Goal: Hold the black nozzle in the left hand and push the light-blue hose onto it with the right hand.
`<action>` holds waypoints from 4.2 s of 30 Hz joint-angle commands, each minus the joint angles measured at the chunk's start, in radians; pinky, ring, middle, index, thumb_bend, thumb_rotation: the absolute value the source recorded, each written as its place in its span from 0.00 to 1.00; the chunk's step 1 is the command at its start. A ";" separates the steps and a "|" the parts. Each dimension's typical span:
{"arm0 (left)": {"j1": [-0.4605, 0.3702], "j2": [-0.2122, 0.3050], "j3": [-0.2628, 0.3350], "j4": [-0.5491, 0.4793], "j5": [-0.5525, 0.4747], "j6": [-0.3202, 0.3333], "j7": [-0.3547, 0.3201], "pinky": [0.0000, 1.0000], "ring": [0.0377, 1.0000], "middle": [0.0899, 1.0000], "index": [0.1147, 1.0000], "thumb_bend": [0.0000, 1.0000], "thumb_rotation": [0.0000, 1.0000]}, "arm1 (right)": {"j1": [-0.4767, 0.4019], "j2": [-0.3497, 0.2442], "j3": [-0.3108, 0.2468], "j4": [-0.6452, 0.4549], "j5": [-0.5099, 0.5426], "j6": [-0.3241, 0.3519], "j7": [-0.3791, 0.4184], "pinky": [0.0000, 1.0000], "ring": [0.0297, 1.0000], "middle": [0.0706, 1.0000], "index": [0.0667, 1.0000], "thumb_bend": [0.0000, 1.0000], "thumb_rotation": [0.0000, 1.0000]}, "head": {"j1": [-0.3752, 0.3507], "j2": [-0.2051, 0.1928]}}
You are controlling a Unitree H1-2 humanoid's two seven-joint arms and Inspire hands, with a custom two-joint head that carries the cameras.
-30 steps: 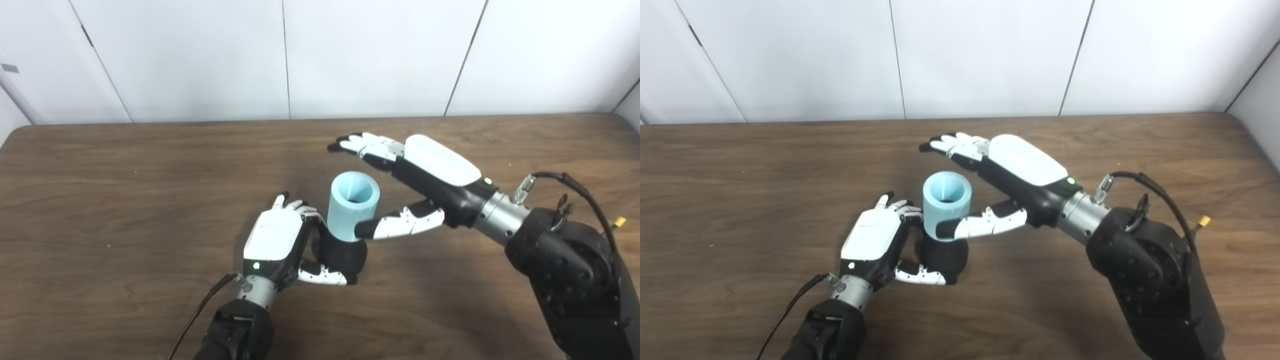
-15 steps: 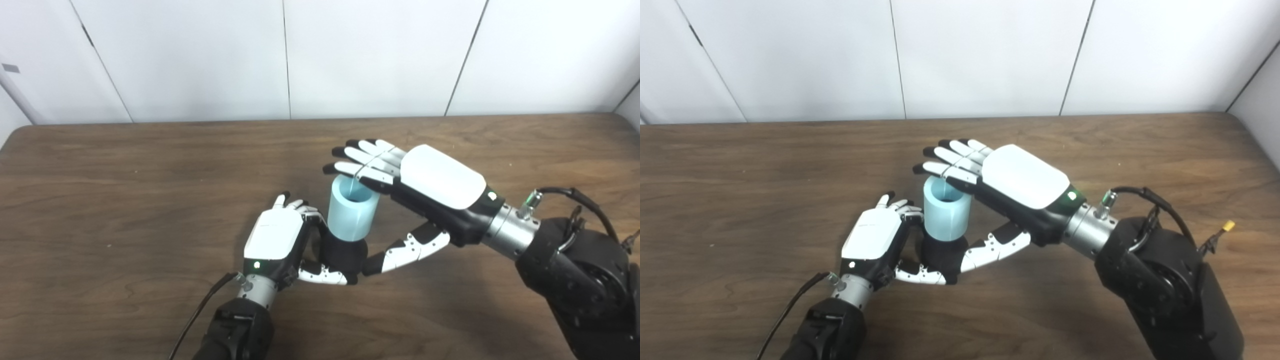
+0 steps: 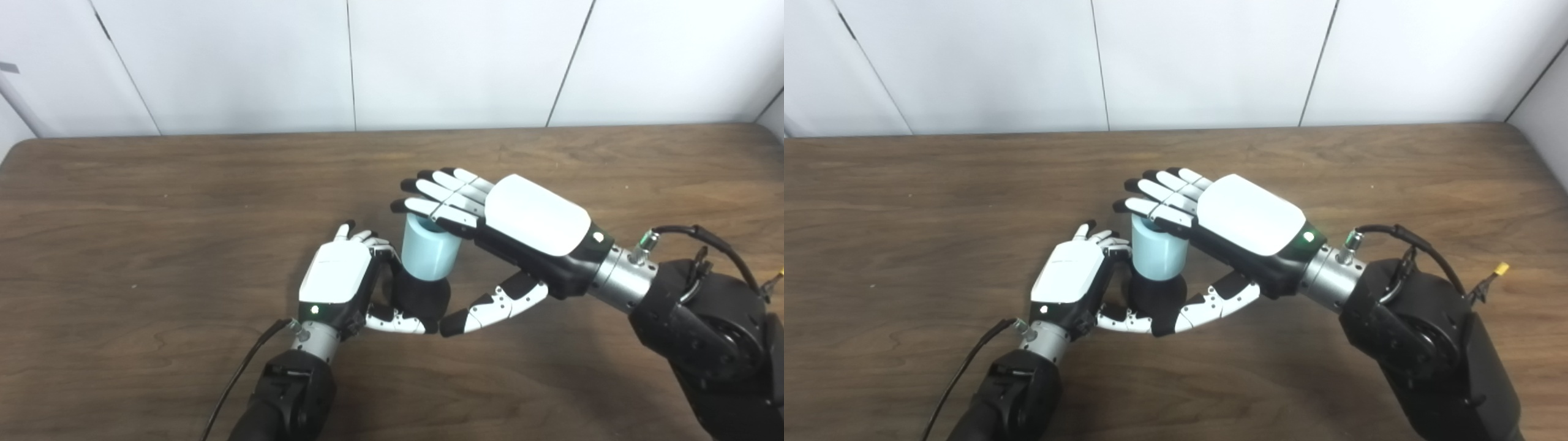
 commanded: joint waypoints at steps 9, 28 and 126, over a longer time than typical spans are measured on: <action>0.013 -0.008 -0.014 0.000 -0.005 0.000 -0.034 1.00 0.86 0.72 0.41 0.52 0.05 | -0.019 -0.004 0.021 0.023 -0.023 -0.053 -0.021 1.00 0.99 0.98 0.93 0.60 0.91 | -0.001 0.005; 0.012 -0.009 -0.014 -0.006 -0.001 0.003 -0.043 1.00 0.87 0.72 0.41 0.52 0.05 | 0.013 -0.018 0.031 0.043 0.019 -0.027 0.002 0.91 0.93 0.92 0.90 0.62 0.86 | 0.000 0.014; 0.010 -0.014 -0.003 -0.026 0.015 -0.003 -0.072 1.00 0.87 0.72 0.41 0.52 0.05 | 0.064 -0.117 0.195 0.180 -0.027 -0.054 -0.071 0.91 0.85 0.81 0.81 0.64 0.93 | 0.000 0.039</action>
